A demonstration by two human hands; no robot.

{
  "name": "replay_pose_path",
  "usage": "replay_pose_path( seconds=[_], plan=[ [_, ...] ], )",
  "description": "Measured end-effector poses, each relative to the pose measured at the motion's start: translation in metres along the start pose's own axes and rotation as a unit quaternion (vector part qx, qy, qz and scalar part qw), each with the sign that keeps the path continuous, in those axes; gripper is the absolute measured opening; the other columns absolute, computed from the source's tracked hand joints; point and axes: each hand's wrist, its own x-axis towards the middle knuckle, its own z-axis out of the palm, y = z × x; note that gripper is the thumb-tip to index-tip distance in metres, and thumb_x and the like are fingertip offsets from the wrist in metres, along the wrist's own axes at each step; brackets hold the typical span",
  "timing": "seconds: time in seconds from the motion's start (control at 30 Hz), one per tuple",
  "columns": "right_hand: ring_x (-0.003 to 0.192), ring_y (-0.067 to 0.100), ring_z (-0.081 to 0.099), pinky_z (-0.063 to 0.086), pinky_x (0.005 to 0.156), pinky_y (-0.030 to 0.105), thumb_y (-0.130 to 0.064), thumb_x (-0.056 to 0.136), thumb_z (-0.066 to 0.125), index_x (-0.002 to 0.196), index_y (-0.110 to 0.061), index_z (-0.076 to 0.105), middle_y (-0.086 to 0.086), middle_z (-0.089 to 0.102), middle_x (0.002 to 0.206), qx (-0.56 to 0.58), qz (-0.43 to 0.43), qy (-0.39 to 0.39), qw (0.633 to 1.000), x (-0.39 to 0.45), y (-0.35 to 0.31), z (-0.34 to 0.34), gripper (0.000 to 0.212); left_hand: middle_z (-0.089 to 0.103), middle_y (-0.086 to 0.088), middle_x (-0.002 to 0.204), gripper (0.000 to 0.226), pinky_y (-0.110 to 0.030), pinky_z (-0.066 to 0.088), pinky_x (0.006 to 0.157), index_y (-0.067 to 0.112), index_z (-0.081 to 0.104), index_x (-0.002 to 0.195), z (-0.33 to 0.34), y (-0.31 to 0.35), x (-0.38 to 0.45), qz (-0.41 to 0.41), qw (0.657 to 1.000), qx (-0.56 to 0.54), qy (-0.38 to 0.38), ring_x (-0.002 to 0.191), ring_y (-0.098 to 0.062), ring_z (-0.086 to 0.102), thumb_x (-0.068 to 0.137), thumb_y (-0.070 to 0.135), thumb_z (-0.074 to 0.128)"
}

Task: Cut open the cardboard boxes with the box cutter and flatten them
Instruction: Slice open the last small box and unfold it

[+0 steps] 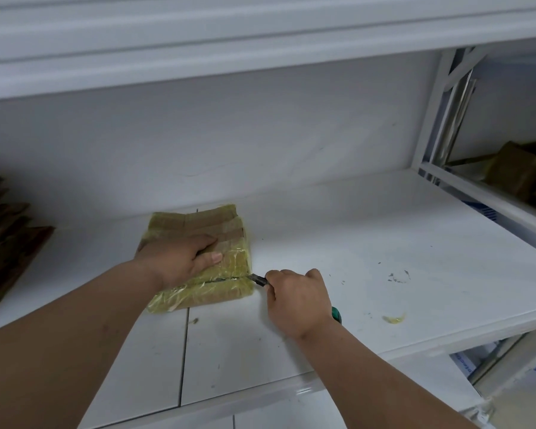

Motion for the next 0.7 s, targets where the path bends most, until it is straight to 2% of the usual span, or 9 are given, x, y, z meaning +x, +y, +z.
replay_pose_path(
  seconds=[0.07, 0.13, 0.2, 0.27, 0.33, 0.47, 0.53, 0.63, 0.7],
  plan=[
    [0.069, 0.024, 0.046, 0.026, 0.075, 0.036, -0.023, 0.098, 0.037, 0.097, -0.023, 0.053, -0.005, 0.054, 0.083, 0.020, 0.011, -0.021, 1.000, 0.002, -0.001, -0.009, 0.015, 0.046, 0.011, 0.148, 0.078, -0.034, 0.039, 0.105, 0.041, 0.035, 0.146, -0.002, -0.004, 0.001, 0.008, 1.000, -0.010, 0.002, 0.133, -0.019, 0.045, 0.084, 0.082, 0.014],
    [0.072, 0.024, 0.045, 0.025, 0.075, 0.036, -0.025, 0.100, 0.037, 0.103, -0.022, 0.052, -0.006, 0.052, 0.085, 0.044, 0.021, 0.000, 0.999, 0.009, -0.004, -0.014, 0.016, 0.053, 0.012, 0.140, 0.093, -0.036, 0.042, 0.102, 0.042, 0.044, 0.139, -0.009, -0.012, 0.007, 0.041, 0.998, -0.036, 0.027, 0.126, -0.018, 0.051, 0.072, 0.091, 0.000],
    [0.073, 0.023, 0.044, 0.024, 0.075, 0.035, -0.026, 0.100, 0.038, 0.106, -0.022, 0.053, -0.007, 0.050, 0.086, 0.055, 0.024, 0.012, 0.998, 0.018, -0.005, -0.017, 0.017, 0.053, 0.020, 0.135, 0.088, -0.032, 0.041, 0.100, 0.045, 0.048, 0.135, -0.017, -0.017, 0.013, 0.072, 0.996, -0.054, 0.029, 0.124, -0.013, 0.051, 0.075, 0.088, -0.001],
    [0.074, 0.023, 0.044, 0.026, 0.076, 0.035, -0.027, 0.101, 0.038, 0.108, -0.022, 0.054, -0.005, 0.054, 0.090, 0.062, 0.031, 0.006, 0.998, 0.026, -0.004, -0.018, 0.019, 0.045, 0.032, 0.129, 0.082, -0.025, 0.036, 0.096, 0.049, 0.044, 0.138, -0.024, -0.016, 0.016, 0.093, 0.994, -0.057, 0.023, 0.124, -0.007, 0.048, 0.077, 0.083, 0.001],
    [0.077, 0.023, 0.047, 0.030, 0.079, 0.035, -0.028, 0.102, 0.038, 0.112, -0.023, 0.056, -0.003, 0.060, 0.098, 0.076, 0.042, 0.010, 0.996, 0.033, -0.003, -0.017, 0.022, 0.042, 0.036, 0.129, 0.086, -0.024, 0.035, 0.095, 0.056, 0.037, 0.139, -0.027, -0.013, 0.016, 0.093, 0.994, -0.061, 0.021, 0.123, -0.005, 0.047, 0.071, 0.089, -0.004],
    [0.076, 0.022, 0.049, 0.033, 0.079, 0.035, -0.028, 0.101, 0.041, 0.114, -0.025, 0.060, -0.004, 0.059, 0.093, 0.108, 0.048, 0.031, 0.992, 0.044, -0.005, -0.014, 0.023, 0.053, 0.018, 0.139, 0.090, -0.030, 0.039, 0.098, 0.067, 0.021, 0.139, -0.024, -0.022, 0.027, 0.045, 0.996, -0.071, 0.022, 0.128, -0.016, 0.050, 0.059, 0.096, -0.009],
    [0.073, 0.022, 0.046, 0.030, 0.075, 0.034, -0.027, 0.100, 0.042, 0.110, -0.024, 0.061, -0.007, 0.054, 0.084, 0.103, 0.045, 0.044, 0.993, 0.046, -0.004, -0.012, 0.021, 0.051, 0.012, 0.144, 0.091, -0.034, 0.039, 0.103, 0.060, 0.028, 0.142, -0.025, -0.022, 0.032, 0.037, 0.998, -0.055, 0.016, 0.132, -0.019, 0.048, 0.065, 0.093, -0.006],
    [0.068, 0.023, 0.045, 0.025, 0.074, 0.034, -0.026, 0.099, 0.044, 0.104, -0.024, 0.063, -0.009, 0.049, 0.076, 0.091, 0.036, 0.058, 0.994, 0.044, 0.001, -0.009, 0.019, 0.051, 0.007, 0.145, 0.065, -0.033, 0.038, 0.104, 0.048, 0.039, 0.143, -0.030, -0.014, 0.034, 0.020, 0.999, -0.034, 0.004, 0.132, -0.021, 0.048, 0.087, 0.072, 0.014],
    [0.061, 0.021, 0.043, 0.024, 0.073, 0.034, -0.025, 0.096, 0.045, 0.096, -0.024, 0.064, -0.010, 0.047, 0.070, 0.081, 0.033, 0.072, 0.994, 0.042, 0.002, -0.005, 0.019, 0.054, 0.006, 0.142, 0.056, -0.033, 0.038, 0.104, 0.044, 0.044, 0.142, -0.034, -0.012, 0.035, 0.016, 0.999, -0.032, -0.009, 0.131, -0.021, 0.049, 0.094, 0.064, 0.021]
  ],
)
